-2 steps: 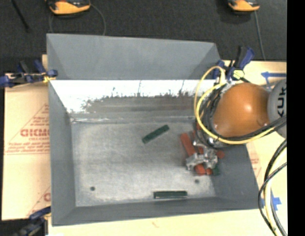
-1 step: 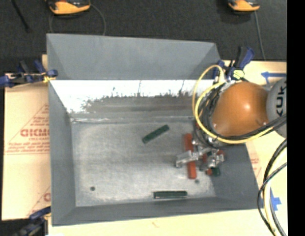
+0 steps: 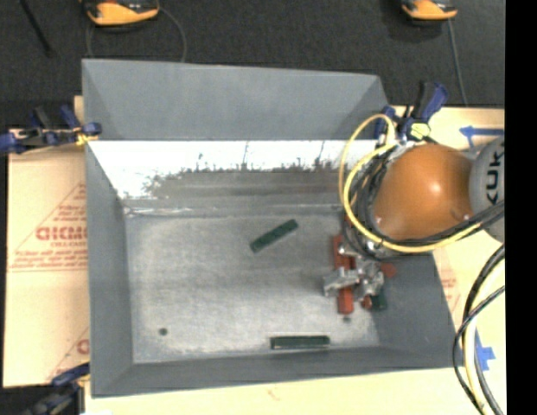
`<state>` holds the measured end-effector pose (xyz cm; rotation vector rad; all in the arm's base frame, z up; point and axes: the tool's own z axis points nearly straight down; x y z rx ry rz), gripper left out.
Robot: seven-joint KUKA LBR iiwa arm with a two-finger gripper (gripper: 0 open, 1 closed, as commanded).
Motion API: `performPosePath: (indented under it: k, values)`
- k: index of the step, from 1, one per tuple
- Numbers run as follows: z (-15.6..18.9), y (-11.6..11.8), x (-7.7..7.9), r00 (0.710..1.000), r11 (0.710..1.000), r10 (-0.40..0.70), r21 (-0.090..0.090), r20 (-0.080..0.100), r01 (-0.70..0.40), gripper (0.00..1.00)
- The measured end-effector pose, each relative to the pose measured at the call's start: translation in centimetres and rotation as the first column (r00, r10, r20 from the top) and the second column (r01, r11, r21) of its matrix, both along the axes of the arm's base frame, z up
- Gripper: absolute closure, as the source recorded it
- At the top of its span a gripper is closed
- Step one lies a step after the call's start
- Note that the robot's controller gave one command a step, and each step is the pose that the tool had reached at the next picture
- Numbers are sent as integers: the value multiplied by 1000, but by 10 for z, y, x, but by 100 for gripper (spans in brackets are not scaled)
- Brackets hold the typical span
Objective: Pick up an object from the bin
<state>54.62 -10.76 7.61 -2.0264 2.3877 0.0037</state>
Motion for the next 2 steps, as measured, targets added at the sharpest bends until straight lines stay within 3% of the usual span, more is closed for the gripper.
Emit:
performPosePath:
  k: [1, 2]
  values:
    - [147, 19, -1, 996, 996, 84, -10, 4, -84, 100]
    - [211, 0, 10, 950, 950, 313, -10, -1, -313, 100]
